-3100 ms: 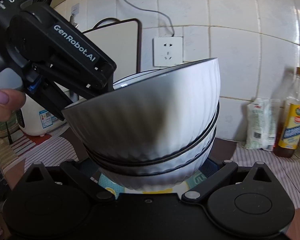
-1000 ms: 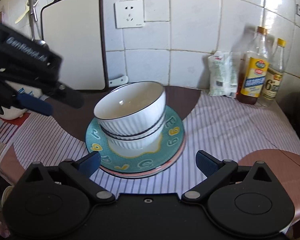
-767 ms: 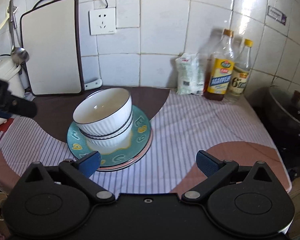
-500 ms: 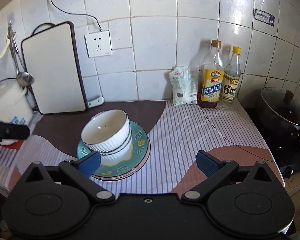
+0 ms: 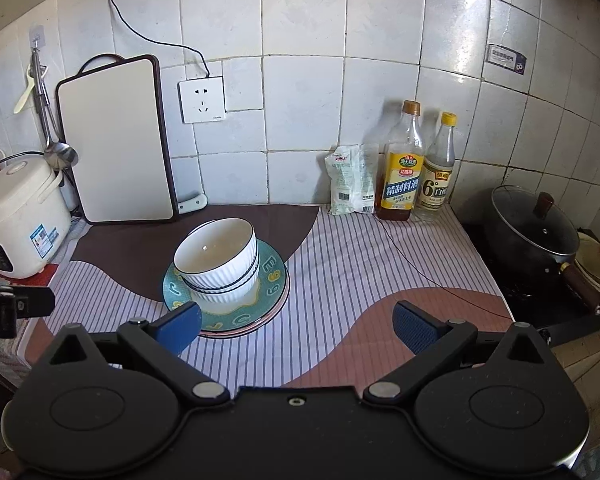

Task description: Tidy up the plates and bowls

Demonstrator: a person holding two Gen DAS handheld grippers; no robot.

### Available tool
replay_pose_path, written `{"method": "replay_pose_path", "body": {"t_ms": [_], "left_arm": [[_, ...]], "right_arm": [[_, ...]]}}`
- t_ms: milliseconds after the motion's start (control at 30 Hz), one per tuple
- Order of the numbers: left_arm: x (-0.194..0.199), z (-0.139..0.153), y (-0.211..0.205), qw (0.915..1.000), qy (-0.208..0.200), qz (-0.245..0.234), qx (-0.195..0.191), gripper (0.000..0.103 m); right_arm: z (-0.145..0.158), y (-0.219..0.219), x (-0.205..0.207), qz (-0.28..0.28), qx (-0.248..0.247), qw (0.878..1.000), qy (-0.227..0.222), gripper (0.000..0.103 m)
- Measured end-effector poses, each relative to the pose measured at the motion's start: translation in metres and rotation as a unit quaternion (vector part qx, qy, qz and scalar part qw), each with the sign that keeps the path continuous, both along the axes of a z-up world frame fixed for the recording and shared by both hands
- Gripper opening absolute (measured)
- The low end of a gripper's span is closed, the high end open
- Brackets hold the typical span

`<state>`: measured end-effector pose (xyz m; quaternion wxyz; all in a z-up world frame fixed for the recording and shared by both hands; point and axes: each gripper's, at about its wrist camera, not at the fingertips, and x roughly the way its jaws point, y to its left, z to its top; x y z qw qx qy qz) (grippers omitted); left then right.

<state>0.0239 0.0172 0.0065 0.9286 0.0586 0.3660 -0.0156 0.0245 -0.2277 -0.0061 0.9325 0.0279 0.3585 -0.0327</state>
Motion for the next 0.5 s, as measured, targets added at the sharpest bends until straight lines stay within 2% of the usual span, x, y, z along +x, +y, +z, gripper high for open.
{"method": "replay_pose_path", "body": {"t_ms": [267,500], "left_arm": [[-0.015,-0.013,0.009,0.9998,-0.005,0.018,-0.011,0.099],[-0.026,-0.025,0.007,0.9999,-0.006,0.008,-0.012,0.099]], "right_arm": [[-0.003,0.002,-0.022,-0.013,-0.02,1.0,-0.006,0.103],[-0.008,0.008,-0.033,-0.009,-0.056,0.998,-0.018,0.103]]}}
